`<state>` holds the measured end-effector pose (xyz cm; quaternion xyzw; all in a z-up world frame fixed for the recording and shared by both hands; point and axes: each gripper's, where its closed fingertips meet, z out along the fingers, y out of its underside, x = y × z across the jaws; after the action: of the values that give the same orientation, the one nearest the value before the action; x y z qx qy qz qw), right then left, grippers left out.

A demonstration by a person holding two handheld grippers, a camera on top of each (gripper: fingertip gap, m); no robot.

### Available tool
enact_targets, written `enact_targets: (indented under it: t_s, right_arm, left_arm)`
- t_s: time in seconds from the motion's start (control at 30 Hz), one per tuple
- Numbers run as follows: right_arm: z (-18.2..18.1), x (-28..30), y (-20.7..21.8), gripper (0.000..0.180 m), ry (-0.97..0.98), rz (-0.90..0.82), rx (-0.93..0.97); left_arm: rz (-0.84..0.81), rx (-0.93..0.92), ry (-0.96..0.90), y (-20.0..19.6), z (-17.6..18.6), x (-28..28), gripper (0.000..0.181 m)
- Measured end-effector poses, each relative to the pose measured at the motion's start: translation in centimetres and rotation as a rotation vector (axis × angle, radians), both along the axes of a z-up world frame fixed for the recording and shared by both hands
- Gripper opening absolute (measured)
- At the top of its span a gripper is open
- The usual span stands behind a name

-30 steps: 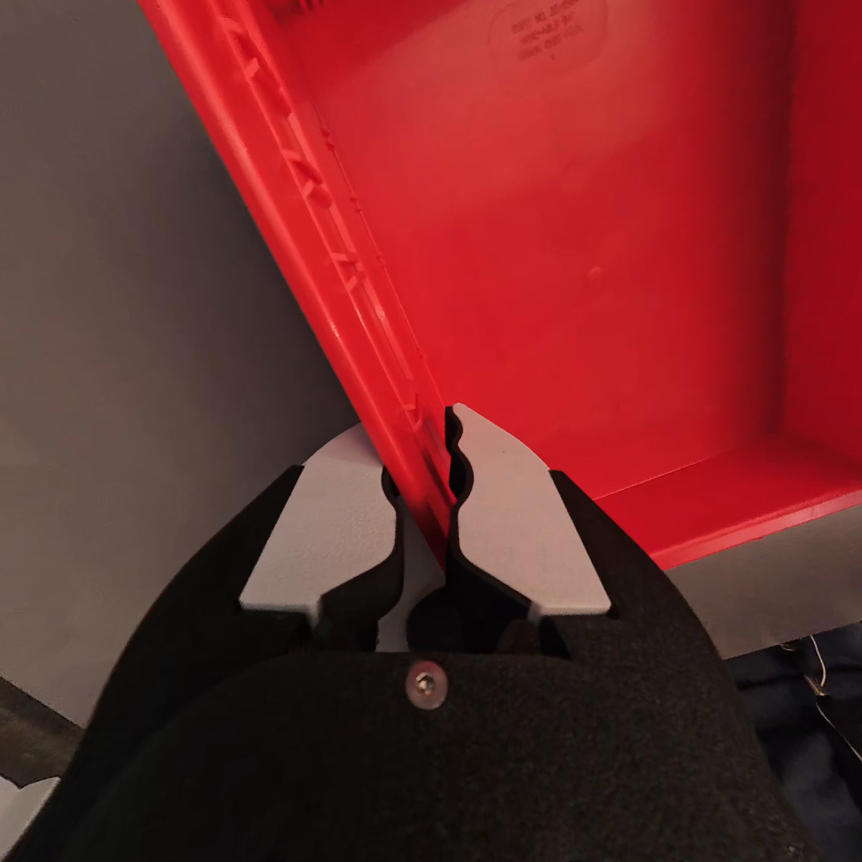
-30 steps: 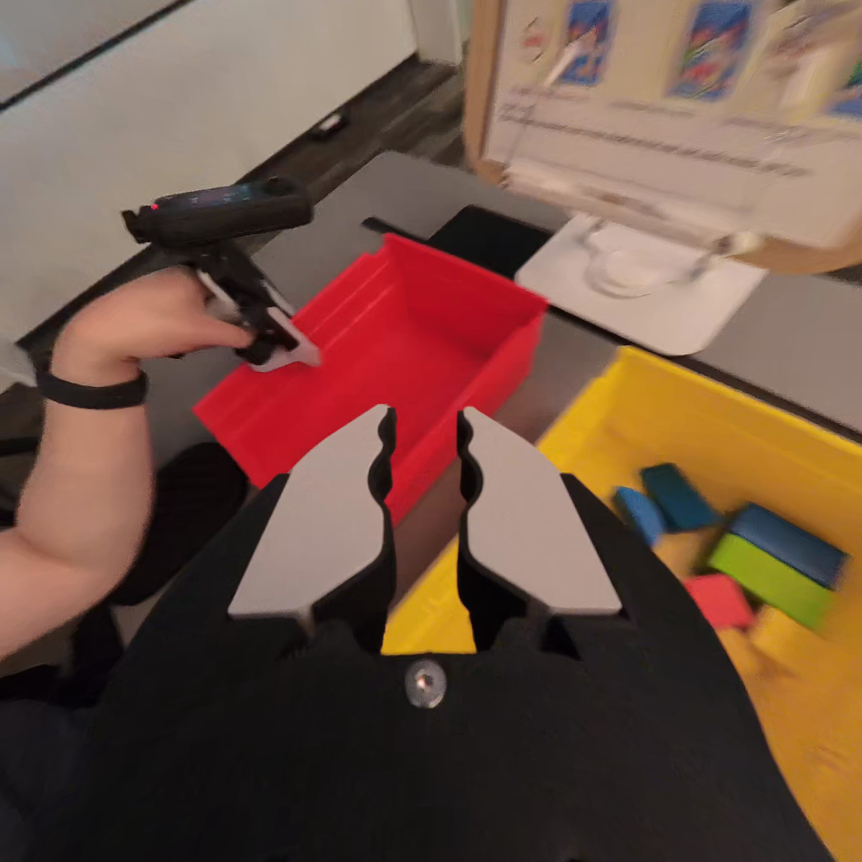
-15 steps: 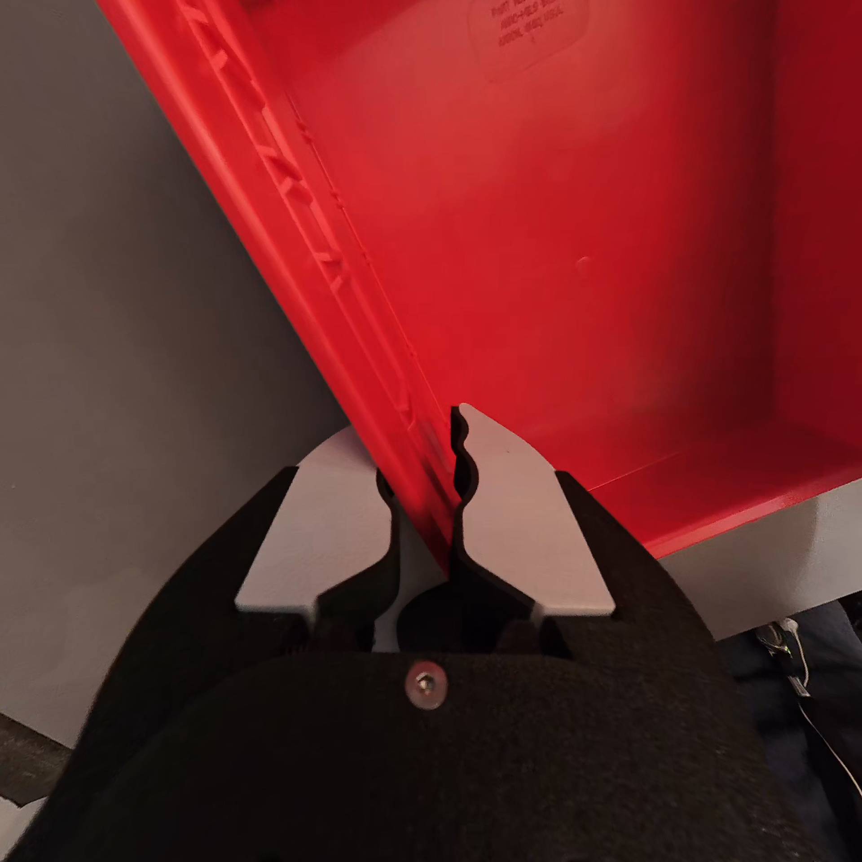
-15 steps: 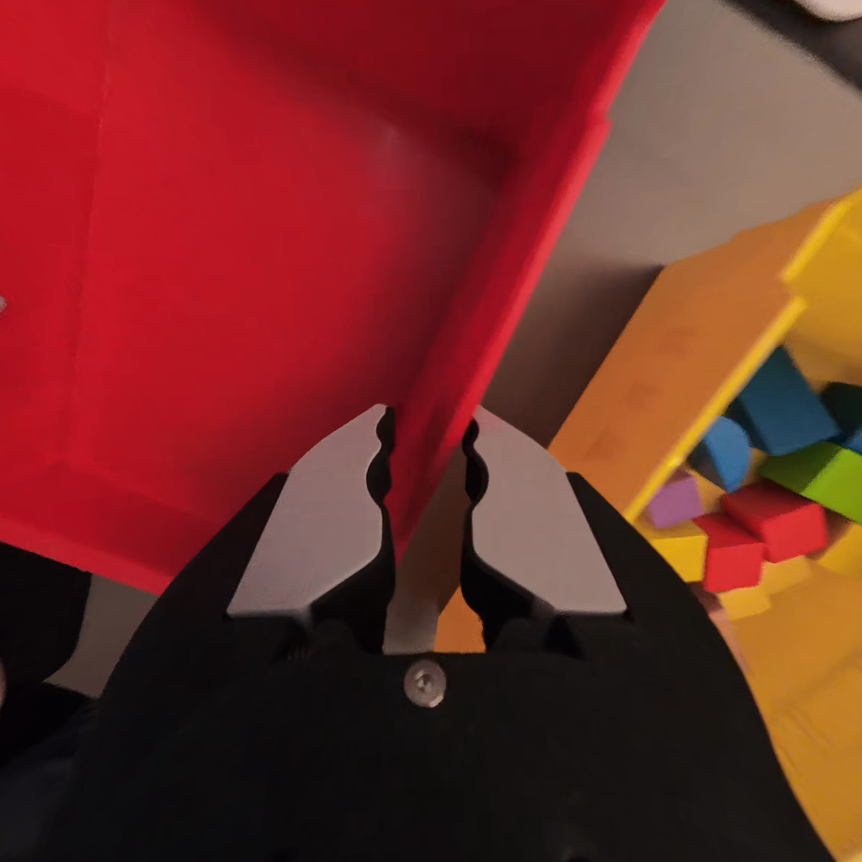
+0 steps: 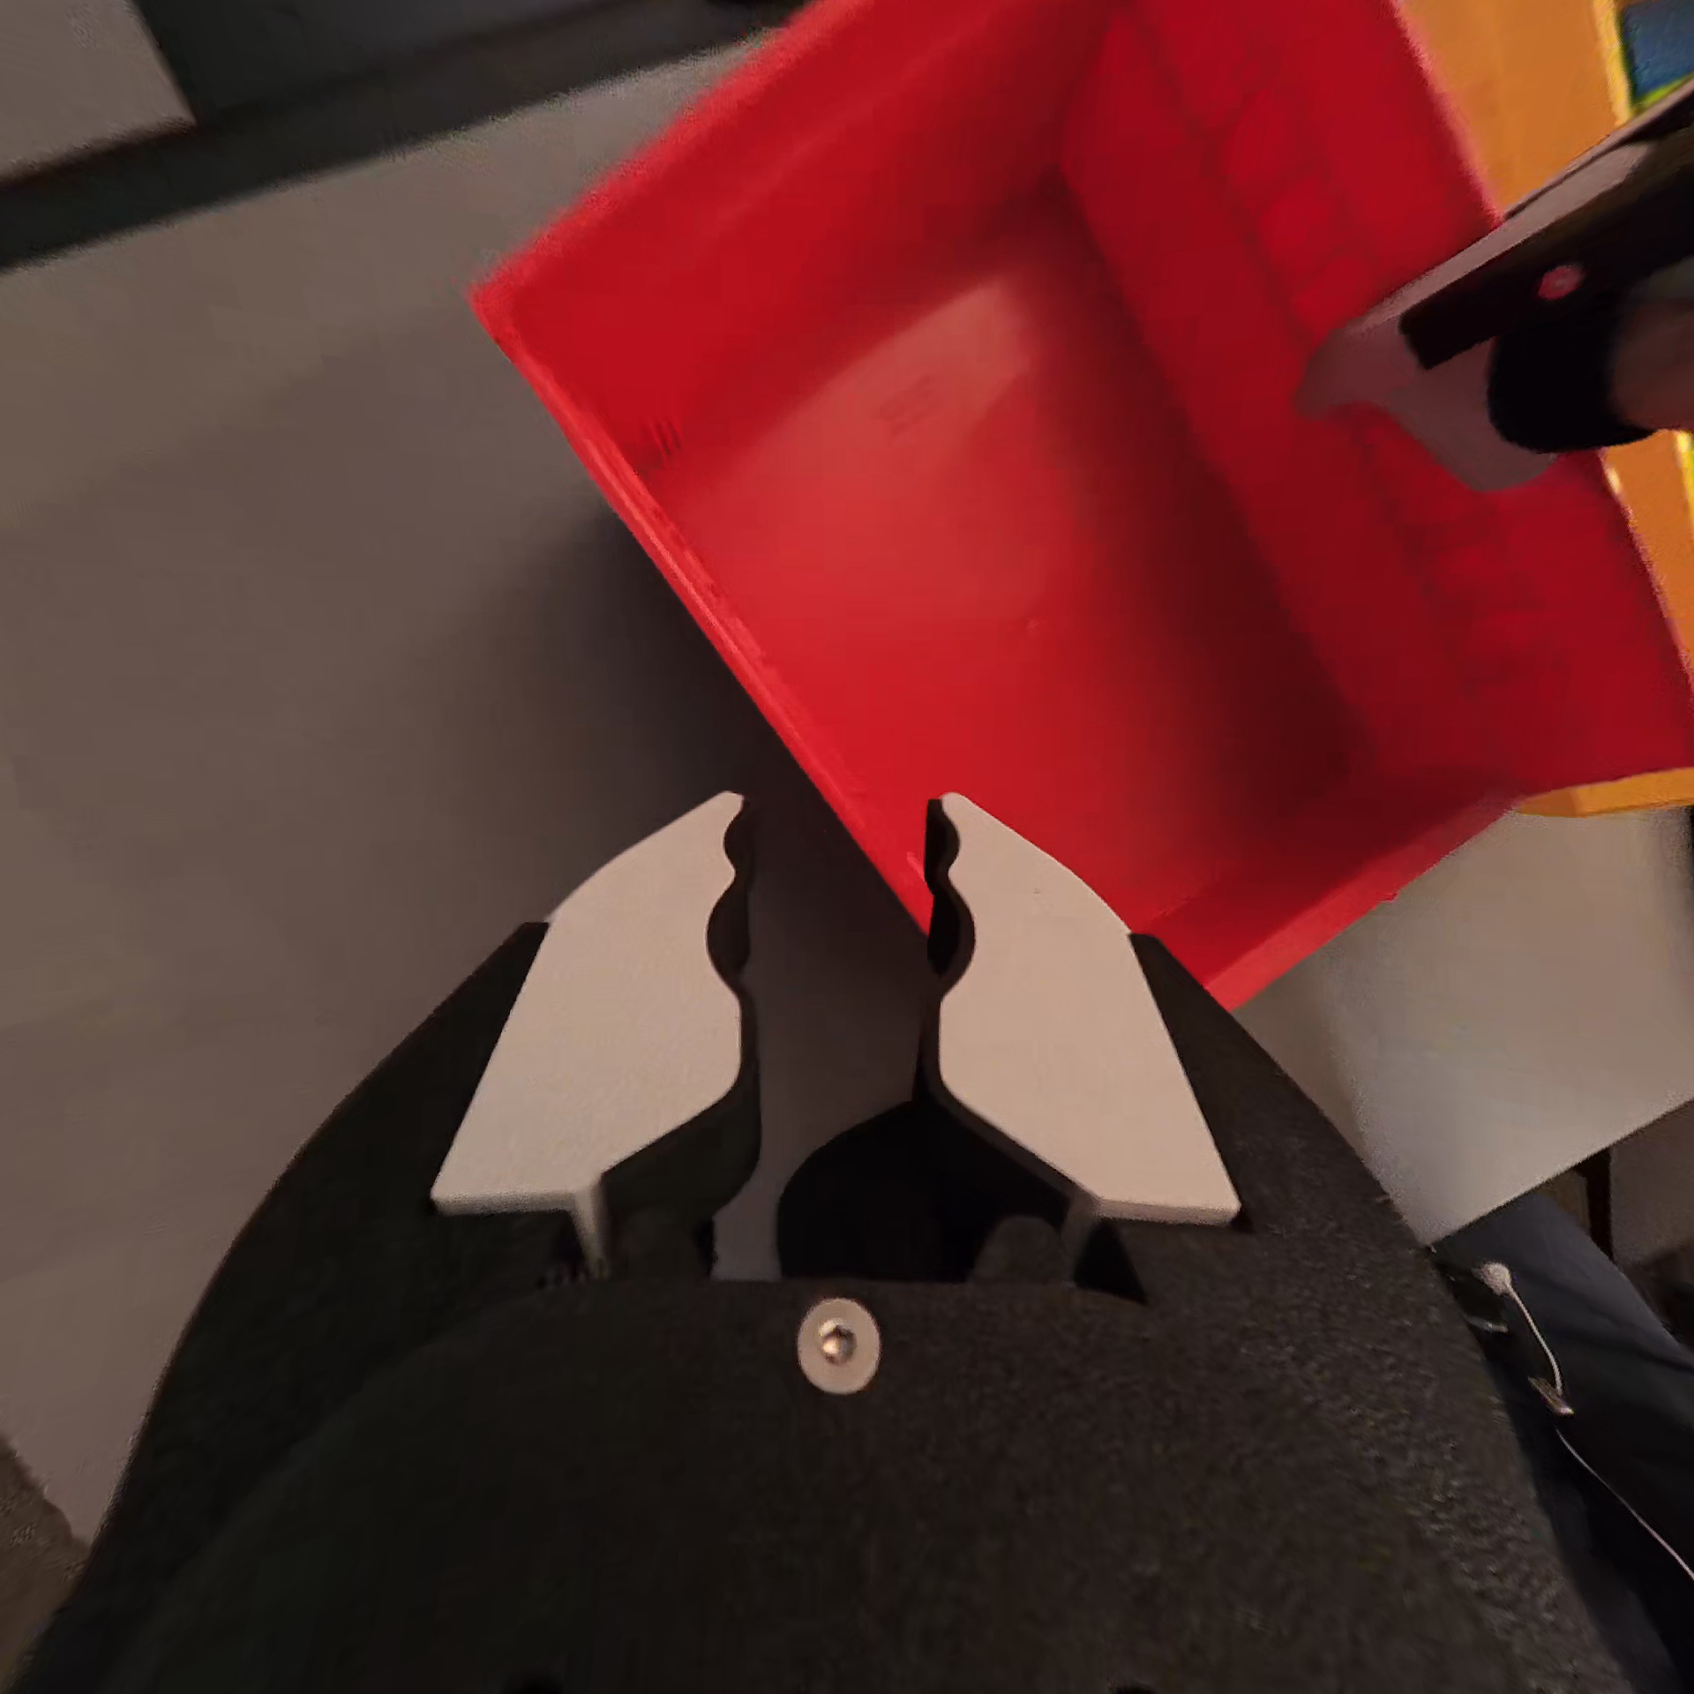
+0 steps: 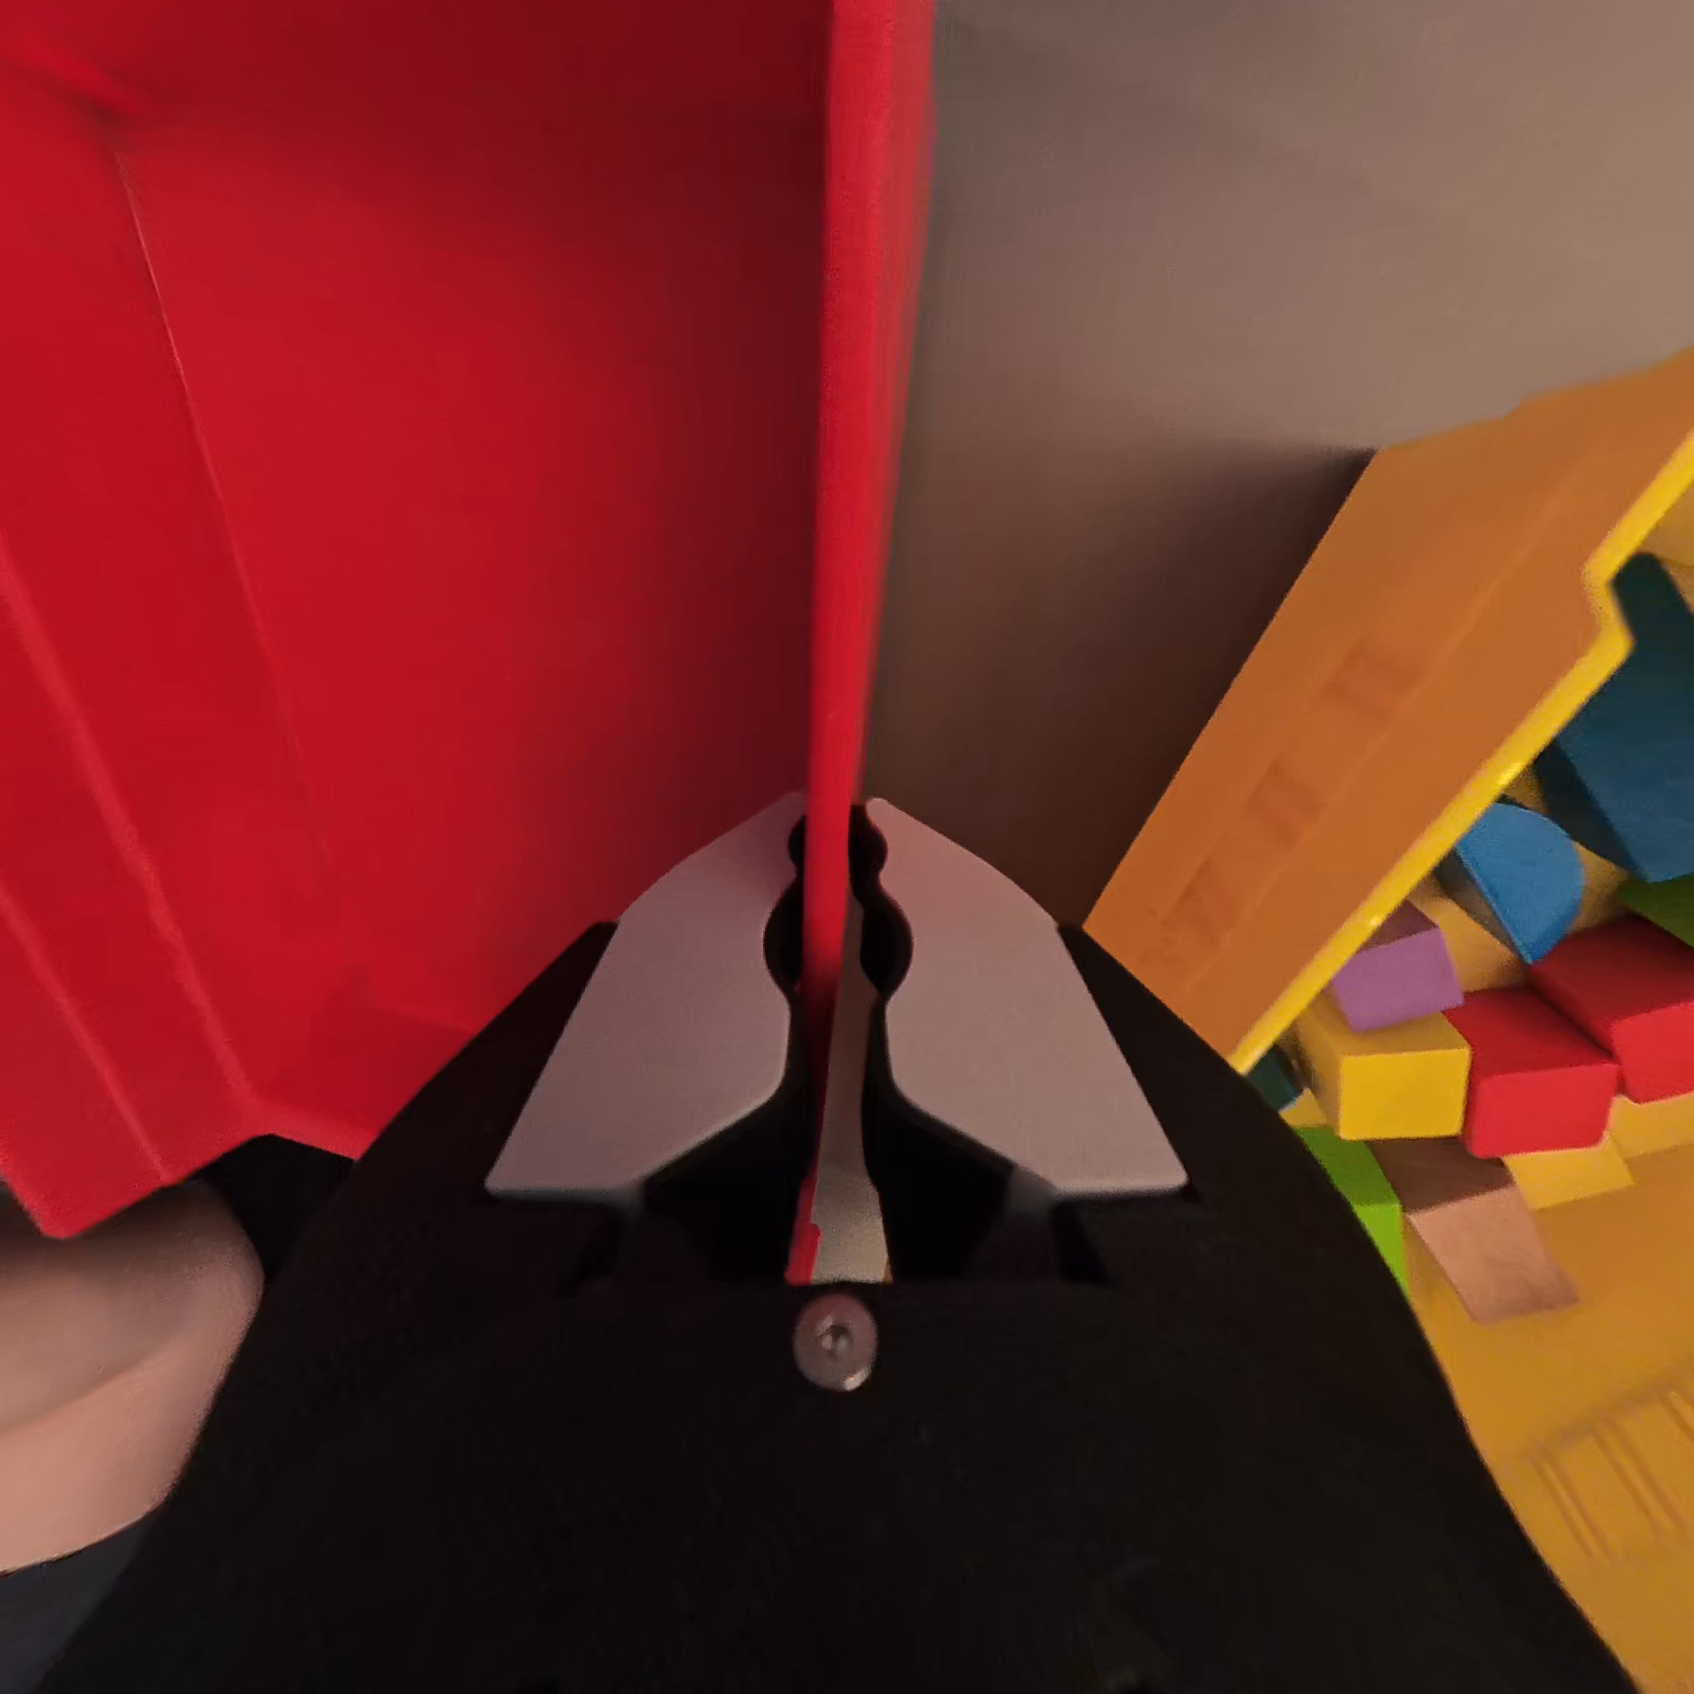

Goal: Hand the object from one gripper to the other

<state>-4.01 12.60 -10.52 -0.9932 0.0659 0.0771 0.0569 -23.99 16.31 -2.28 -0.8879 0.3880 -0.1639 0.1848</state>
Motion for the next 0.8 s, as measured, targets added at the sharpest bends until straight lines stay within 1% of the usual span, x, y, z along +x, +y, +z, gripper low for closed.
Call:
enact_targets:
  t_s: [0.13,0.23,0.37,0.47,0.57,0.63,0.7,0.8]
  right_arm:
    - [1.9,-0.1,-0.2,0.006,-0.019,0.045,-0.066]
    - [3.9,-0.5,-0.3,0.007,0.021,0.071,-0.085]
    - [8.2,-0.6,-0.1,0.006,0.069,0.095,-0.043]
    - [12.0,0.8,-0.3,0.006,0.094,0.091,-0.001]
    - [15.4,4.3,-1.4,0.006,0.125,0.041,0.051]
    - [17.1,7.8,-2.9,0.006,0.132,-0.006,0.081]
    - [18.4,12.0,-5.2,0.006,0.122,-0.069,0.097]
    - [19.4,18.8,-9.8,0.006,0.090,-0.186,0.099]
  left_arm:
    - [0.047,0.111,-0.080,-0.7,3.9,-2.2,0.035]
    - [0.077,0.176,-0.155,-1.2,6.3,-3.5,0.035]
    - [0.152,0.275,-0.260,-1.9,9.7,-5.4,0.036]
    - [0.165,0.317,-0.382,-2.9,12.2,-5.8,0.045]
    - [0.126,0.366,-0.471,-4.0,14.1,-5.4,0.046]
    - [0.053,0.360,-0.525,-4.9,14.8,-3.9,0.046]
    - [-0.033,0.312,-0.540,-5.8,14.4,-1.8,0.046]
    - [-0.157,0.236,-0.525,-6.7,12.9,2.6,0.049]
